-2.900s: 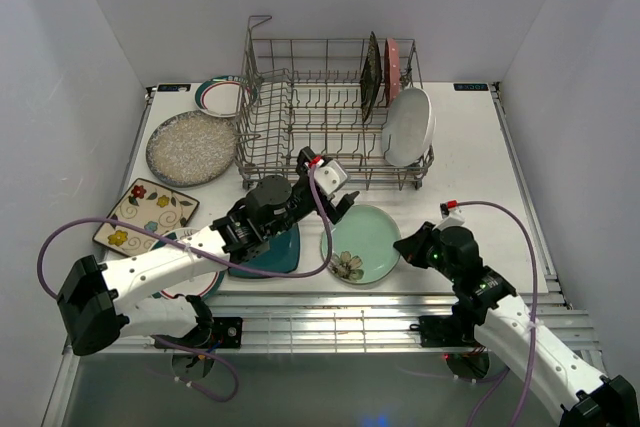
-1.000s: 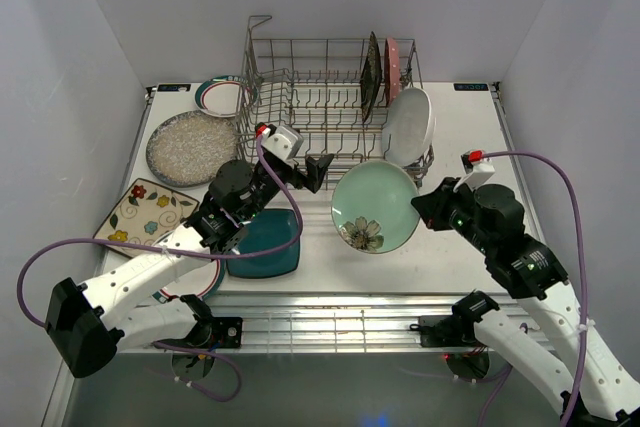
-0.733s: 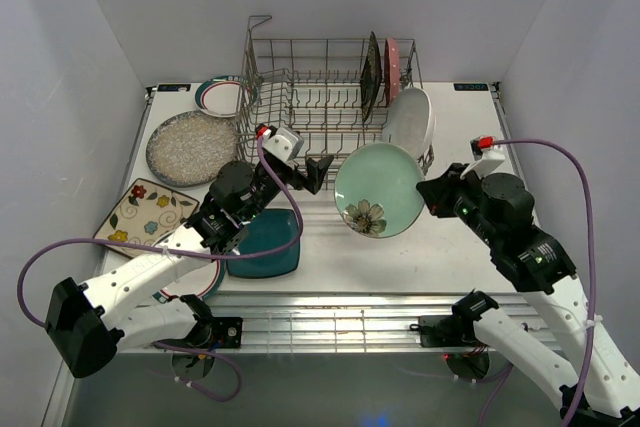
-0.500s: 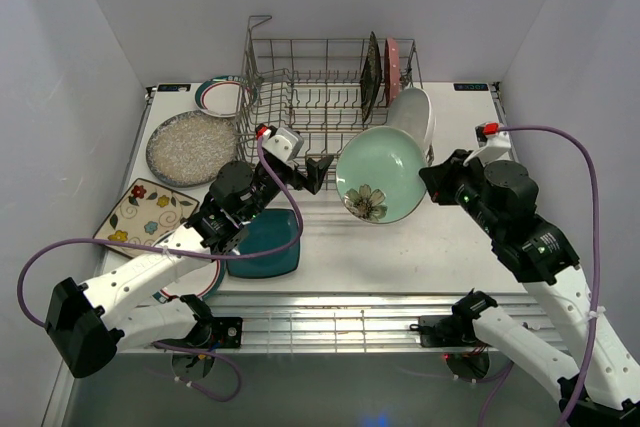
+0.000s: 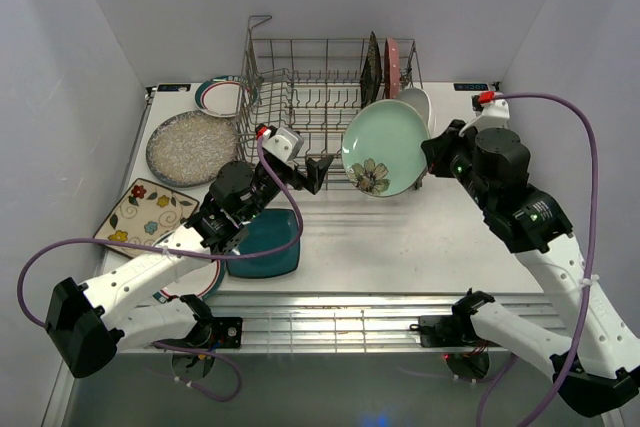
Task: Load the plates into the dish rack
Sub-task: Pick up the plate at the center of the board, then insert the plate into the dish rack.
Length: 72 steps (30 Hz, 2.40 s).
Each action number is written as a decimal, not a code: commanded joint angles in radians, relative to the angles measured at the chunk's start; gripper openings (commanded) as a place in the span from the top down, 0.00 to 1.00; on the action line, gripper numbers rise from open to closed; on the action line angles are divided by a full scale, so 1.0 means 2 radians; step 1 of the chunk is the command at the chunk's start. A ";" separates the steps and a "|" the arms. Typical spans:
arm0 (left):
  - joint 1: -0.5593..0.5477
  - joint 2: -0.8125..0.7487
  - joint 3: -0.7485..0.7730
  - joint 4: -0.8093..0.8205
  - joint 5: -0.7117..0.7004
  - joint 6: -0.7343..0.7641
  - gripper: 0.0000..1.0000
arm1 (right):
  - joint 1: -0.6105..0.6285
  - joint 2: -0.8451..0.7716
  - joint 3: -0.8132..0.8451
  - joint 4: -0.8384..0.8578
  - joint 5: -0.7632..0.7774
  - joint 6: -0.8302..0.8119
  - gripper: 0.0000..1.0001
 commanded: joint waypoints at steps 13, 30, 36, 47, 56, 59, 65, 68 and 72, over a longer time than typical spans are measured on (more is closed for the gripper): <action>0.002 -0.009 -0.003 0.007 0.005 0.001 0.02 | 0.002 0.118 0.168 0.082 0.081 -0.020 0.92; 0.002 -0.001 -0.002 0.007 0.008 0.004 0.02 | 0.005 0.204 0.266 0.056 0.147 -0.046 0.92; 0.002 0.002 -0.001 0.007 0.008 0.004 0.02 | 0.015 0.218 0.274 0.060 0.194 -0.065 0.92; 0.002 0.004 0.000 0.007 0.008 0.005 0.02 | 0.071 0.273 0.304 0.073 0.317 -0.124 0.92; 0.002 0.004 -0.001 0.007 0.010 0.005 0.02 | 0.071 0.305 0.310 0.087 0.337 -0.157 0.92; 0.002 0.003 -0.001 0.006 0.010 0.006 0.02 | 0.071 0.323 0.317 0.083 0.352 -0.165 0.92; 0.002 0.005 -0.001 0.007 0.010 0.006 0.02 | 0.071 0.352 0.331 0.078 0.369 -0.177 0.92; 0.002 0.007 -0.002 0.006 0.011 0.007 0.02 | 0.071 0.362 0.331 0.082 0.377 -0.185 0.92; 0.002 0.007 -0.001 0.007 0.010 0.006 0.02 | 0.071 0.370 0.324 0.097 0.382 -0.200 0.92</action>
